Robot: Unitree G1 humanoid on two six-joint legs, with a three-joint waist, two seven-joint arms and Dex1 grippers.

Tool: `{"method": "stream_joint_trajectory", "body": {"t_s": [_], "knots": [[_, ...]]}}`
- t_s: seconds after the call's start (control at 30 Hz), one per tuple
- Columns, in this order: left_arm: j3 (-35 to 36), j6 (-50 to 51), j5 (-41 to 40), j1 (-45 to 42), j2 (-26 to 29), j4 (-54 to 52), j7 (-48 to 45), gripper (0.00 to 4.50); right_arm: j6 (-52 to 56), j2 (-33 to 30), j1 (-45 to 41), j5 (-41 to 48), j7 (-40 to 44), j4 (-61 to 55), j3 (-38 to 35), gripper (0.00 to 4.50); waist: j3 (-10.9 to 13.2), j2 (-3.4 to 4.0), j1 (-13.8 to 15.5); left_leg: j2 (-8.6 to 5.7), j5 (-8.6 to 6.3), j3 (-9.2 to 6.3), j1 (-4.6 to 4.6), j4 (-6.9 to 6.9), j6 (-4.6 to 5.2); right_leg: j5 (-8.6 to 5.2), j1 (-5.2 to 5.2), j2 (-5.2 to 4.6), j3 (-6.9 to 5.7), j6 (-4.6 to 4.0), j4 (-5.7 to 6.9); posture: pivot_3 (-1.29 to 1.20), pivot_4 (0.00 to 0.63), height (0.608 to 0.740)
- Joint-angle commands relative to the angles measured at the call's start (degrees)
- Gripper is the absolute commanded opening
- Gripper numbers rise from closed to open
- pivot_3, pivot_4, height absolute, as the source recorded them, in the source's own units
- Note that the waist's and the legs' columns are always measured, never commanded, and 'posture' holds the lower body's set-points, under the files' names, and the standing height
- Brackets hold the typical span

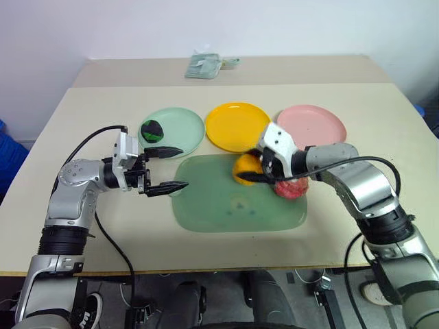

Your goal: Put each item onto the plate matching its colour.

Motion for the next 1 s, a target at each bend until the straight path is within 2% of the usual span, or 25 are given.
{"method": "stream_joint_trajectory", "body": {"t_s": [0.03,0.23,0.37,0.43,0.53,0.63,0.7,0.83,0.87,1.0], "knots": [[2.8,-2.7,0.5,-2.7,-2.2,0.4,5.8,4.50,-9.5,5.6,-6.2,-3.5,-10.6,8.2,-6.5,2.82,0.0,0.00,0.0,-0.02,0.01,0.01,-0.01,0.01,-0.02,0.00,-0.02,-0.01,0.01,0.00,0.00,0.00,0.150,0.740],[2.1,-5.7,2.0,-2.7,-2.5,0.6,6.6,4.50,-21.4,14.0,-10.6,-10.6,-20.1,24.6,-4.9,2.82,0.0,0.01,-0.3,-0.04,0.02,-0.01,-0.06,-0.14,-0.05,0.00,-0.08,-0.02,0.00,-0.01,0.00,0.00,0.150,0.740],[2.3,-5.2,2.0,-2.9,-1.9,0.2,6.5,4.50,-23.8,16.8,-11.6,-10.8,-21.0,27.9,-6.4,4.45,0.0,0.05,-1.0,-0.04,0.03,0.02,-0.09,-0.14,-0.05,0.00,-0.14,-0.01,0.03,-0.01,0.03,0.00,0.150,0.740],[2.5,-4.2,1.4,-2.6,-1.4,-0.3,5.9,4.50,-23.6,16.5,-11.6,-8.8,-20.7,26.6,-9.1,4.49,0.0,0.05,-1.1,-0.03,0.03,-0.02,-0.09,-0.12,-0.06,0.00,-0.14,-0.02,0.02,-0.01,0.07,0.00,0.150,0.740],[3.2,-0.2,-3.2,-1.1,-0.5,-3.8,2.9,4.50,-17.4,12.5,-8.2,-3.0,-13.6,20.2,-11.7,4.49,0.0,0.05,-1.2,-0.04,0.03,-0.04,-0.09,-0.10,-0.06,0.00,-0.12,-0.03,0.02,-0.01,0.08,0.00,0.150,0.740],[3.3,6.9,-8.9,0.7,0.8,-10.1,0.5,4.50,-3.5,2.7,-0.1,5.3,-0.9,6.5,-10.2,4.49,0.0,0.04,-1.0,-0.04,-0.01,-0.14,-0.17,-0.13,0.02,-0.01,-0.11,-0.02,-0.03,-0.02,-0.01,0.00,0.150,0.740],[3.0,11.0,-11.6,1.4,1.5,-13.3,0.0,4.50,3.4,-3.6,4.3,10.3,4.3,-1.5,-10.4,4.49,0.0,0.07,-0.9,-0.04,-0.09,-0.09,-0.18,-0.11,0.16,-0.02,-0.12,-0.04,-0.07,-0.04,-0.04,0.00,0.150,0.740],[1.7,13.5,-11.9,1.8,2.0,-14.7,-1.1,4.50,9.7,-10.5,8.1,13.6,6.3,-8.3,-12.2,4.49,0.0,0.09,-1.5,-0.06,-0.13,0.15,-0.04,-0.03,0.23,0.00,-0.03,-0.08,0.06,0.00,-0.01,0.00,0.150,0.740],[1.2,13.7,-11.5,1.8,1.9,-14.3,-1.4,4.50,10.1,-11.9,8.9,12.8,5.8,-8.8,-12.1,4.49,0.0,0.08,-1.6,-0.05,-0.28,0.18,0.08,-0.03,0.50,0.00,0.04,-0.07,0.09,0.00,-0.05,0.00,0.150,0.740],[-0.6,12.6,-9.7,2.2,2.1,-13.4,-3.4,4.50,7.1,-16.6,13.3,7.6,4.6,-7.2,-9.6,4.49,0.0,0.07,-1.3,0.04,-0.25,0.09,0.24,-0.05,0.44,-0.01,0.17,0.07,-0.01,0.00,-0.02,0.00,0.150,0.740]]}}
